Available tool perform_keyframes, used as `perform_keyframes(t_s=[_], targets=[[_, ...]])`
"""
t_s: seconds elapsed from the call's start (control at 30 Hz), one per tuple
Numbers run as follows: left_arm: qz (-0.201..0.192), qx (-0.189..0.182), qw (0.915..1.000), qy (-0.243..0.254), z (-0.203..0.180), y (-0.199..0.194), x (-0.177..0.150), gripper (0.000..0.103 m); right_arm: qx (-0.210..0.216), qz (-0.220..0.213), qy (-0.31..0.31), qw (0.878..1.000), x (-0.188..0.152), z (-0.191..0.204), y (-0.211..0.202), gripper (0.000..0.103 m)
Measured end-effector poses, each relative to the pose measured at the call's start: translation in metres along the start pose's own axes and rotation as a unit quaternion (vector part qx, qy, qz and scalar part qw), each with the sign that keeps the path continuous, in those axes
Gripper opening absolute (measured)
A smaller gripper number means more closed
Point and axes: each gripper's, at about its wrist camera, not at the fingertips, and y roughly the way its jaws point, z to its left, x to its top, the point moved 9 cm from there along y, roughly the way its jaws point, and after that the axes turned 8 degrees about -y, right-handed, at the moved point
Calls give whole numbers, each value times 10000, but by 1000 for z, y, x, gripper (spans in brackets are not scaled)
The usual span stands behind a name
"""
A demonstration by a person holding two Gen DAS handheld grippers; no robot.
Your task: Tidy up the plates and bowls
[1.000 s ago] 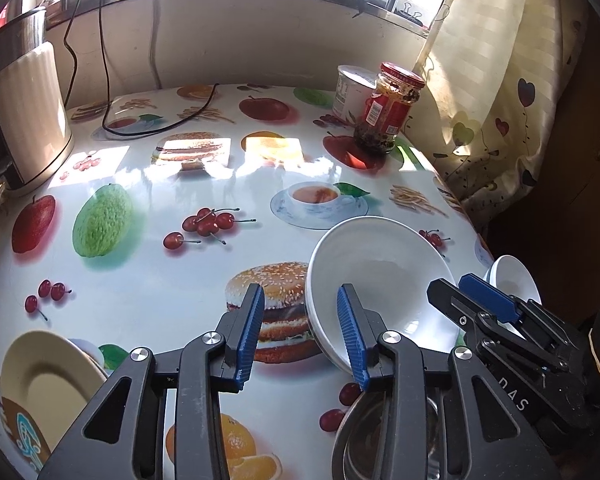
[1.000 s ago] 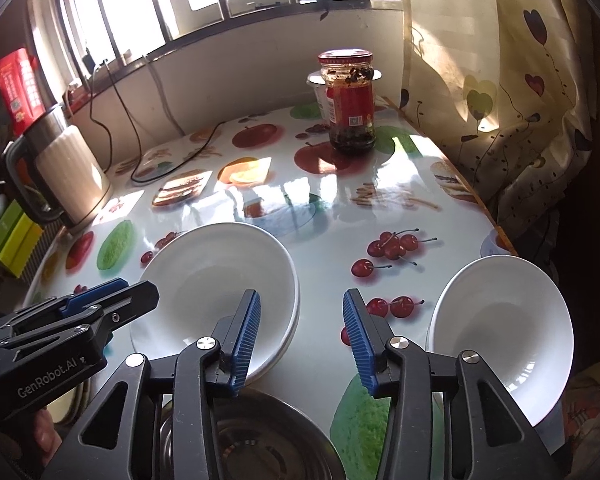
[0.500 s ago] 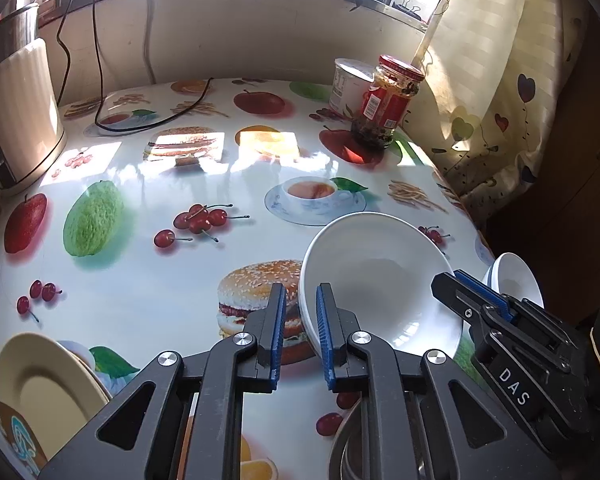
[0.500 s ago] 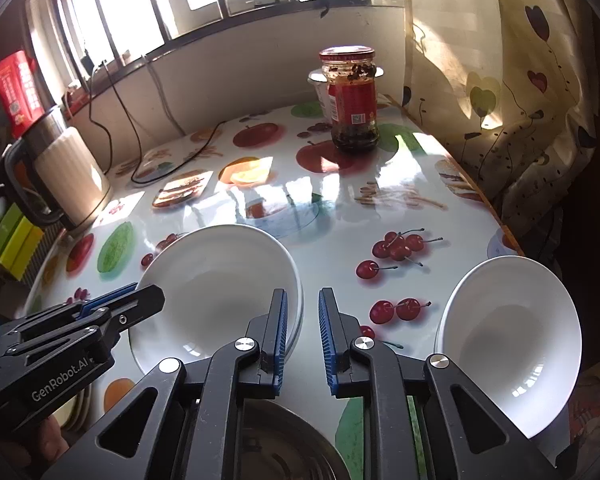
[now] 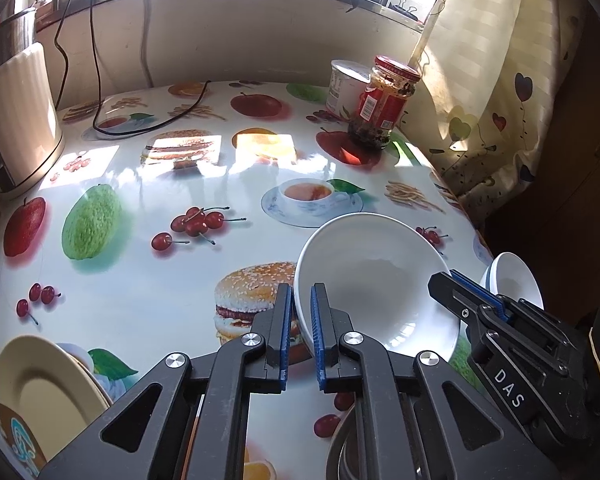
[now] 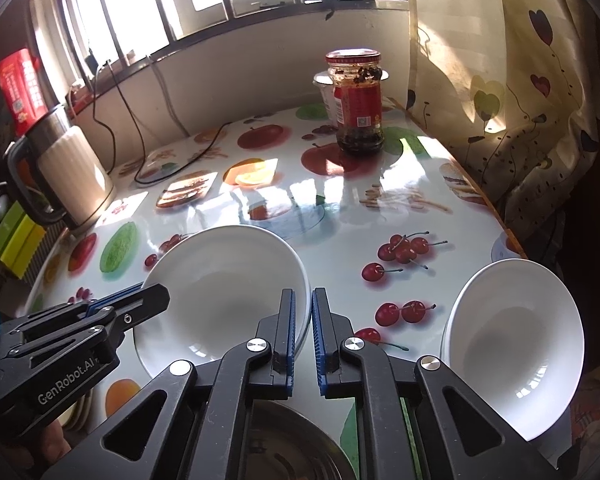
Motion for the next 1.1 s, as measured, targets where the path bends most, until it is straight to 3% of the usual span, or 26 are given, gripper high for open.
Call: perform_keyframes(t_s=[0.6, 1.1], targets=[[-148, 52, 9999, 59, -2, -11, 5, 10, 21, -151, 65, 9999, 7, -2, -9, 8], [-418, -91, 9990, 94, -13, -47, 4, 10, 52, -507, 114, 9986, 12, 4, -49, 8]])
